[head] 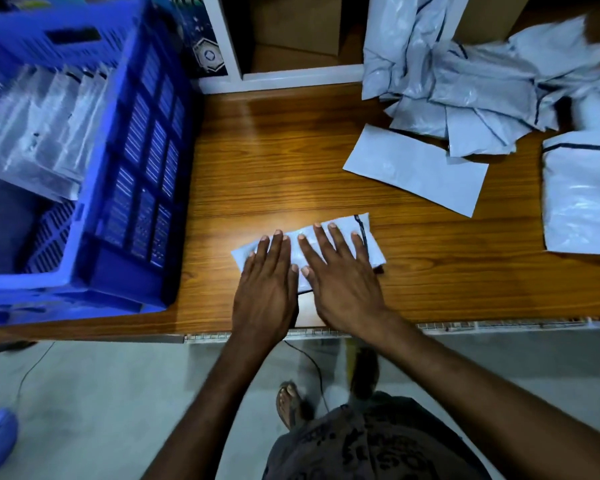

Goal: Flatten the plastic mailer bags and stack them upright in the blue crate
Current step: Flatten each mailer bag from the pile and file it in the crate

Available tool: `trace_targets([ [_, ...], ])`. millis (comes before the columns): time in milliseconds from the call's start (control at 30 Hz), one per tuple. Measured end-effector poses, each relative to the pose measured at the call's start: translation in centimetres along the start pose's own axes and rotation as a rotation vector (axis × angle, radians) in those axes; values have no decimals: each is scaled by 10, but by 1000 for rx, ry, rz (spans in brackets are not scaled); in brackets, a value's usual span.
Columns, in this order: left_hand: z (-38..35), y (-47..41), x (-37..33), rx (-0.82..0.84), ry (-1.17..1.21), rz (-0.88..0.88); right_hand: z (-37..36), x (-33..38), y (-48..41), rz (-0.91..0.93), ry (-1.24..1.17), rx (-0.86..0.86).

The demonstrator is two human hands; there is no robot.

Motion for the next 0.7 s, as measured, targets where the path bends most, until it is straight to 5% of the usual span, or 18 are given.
trace_targets([
  [167,2,9,12,-26,-30,-98,-9,9,16,62,20,-47],
  [700,13,5,16,68,12,-19,1,-19,0,-27,-58,-23],
])
Point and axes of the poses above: each hand's wrist, its own y-axis away from the middle knuckle, its own z-axis out of the back of the hand, x = y × z, the point moved 8 cm from there along -y, towards the middle knuckle, and after that the axes turned 15 degrees about z, right-handed, at the moved point
